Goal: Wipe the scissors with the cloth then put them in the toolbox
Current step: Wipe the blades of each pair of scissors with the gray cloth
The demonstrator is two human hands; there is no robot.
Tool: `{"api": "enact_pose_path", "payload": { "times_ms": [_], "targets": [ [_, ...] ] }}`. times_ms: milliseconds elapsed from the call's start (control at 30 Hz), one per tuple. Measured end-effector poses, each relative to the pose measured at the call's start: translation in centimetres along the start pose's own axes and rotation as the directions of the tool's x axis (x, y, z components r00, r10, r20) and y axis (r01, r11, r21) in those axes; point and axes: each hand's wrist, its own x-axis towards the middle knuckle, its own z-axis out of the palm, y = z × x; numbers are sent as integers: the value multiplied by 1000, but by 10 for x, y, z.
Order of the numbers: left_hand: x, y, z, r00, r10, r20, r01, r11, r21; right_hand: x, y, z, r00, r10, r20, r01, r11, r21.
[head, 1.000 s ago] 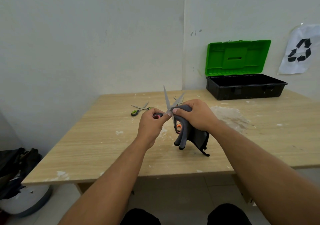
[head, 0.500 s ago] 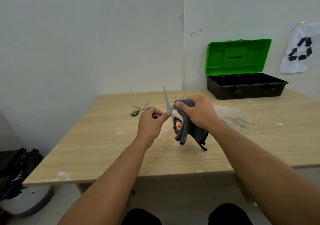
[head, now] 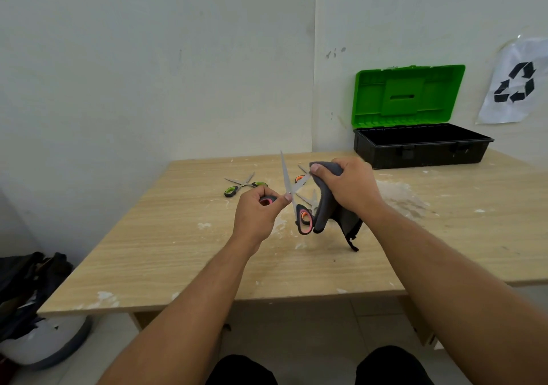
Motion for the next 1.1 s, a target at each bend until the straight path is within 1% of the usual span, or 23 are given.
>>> {"api": "enact_pose_path", "payload": {
  "times_ms": [133, 233, 333, 367, 433, 533, 633, 700, 800, 900, 1000, 1100],
  "targets": [
    [-1, -3, 0, 1000, -17, 14, 17, 999, 30, 7, 6, -4, 999, 5, -36, -6, 1000, -4],
    [-2, -5, -1, 997, -70, 42, 70, 998, 5, 9, 11, -8, 999, 25, -43, -25, 1000, -8],
    [-2, -5, -3, 992, -105, 75, 106, 994, -4, 6, 12, -12, 999, 15, -50, -13, 999, 38],
    [-2, -4, -3, 991, -110, 79, 110, 994, 5, 3, 10, -14, 1000, -11, -28, 12, 999, 48],
    [-1, -3, -3, 991, -113, 77, 111, 993, 33, -4, 3, -16, 990, -121, 74, 119, 992, 42],
    [1, -1, 1, 992, -104, 78, 98, 992, 73, -12, -10, -15, 921, -297, 252, 310, 951, -10],
    [2, 2, 3, 991, -86, 104, 78, 994, 78, -12, -19, -10, 856, -379, 352, 432, 898, -84],
    [1, 4, 2, 991, -72, 111, 61, 993, 104, -12, -21, -8, 837, -396, 378, 470, 874, -125],
    [1, 6, 1, 994, -32, 106, 8, 975, 221, -9, -20, -5, 851, -378, 365, 456, 877, -154],
    [1, 7, 0, 993, 40, 113, -77, 936, 344, -7, -21, -5, 889, -320, 327, 386, 908, -162],
    [0, 8, -2, 990, 73, 117, -112, 922, 372, -3, -21, -6, 931, -272, 243, 312, 939, -144],
    [-3, 7, -1, 987, 81, 138, -128, 919, 373, 3, -22, -9, 955, -230, 186, 260, 953, -158]
  ]
}}
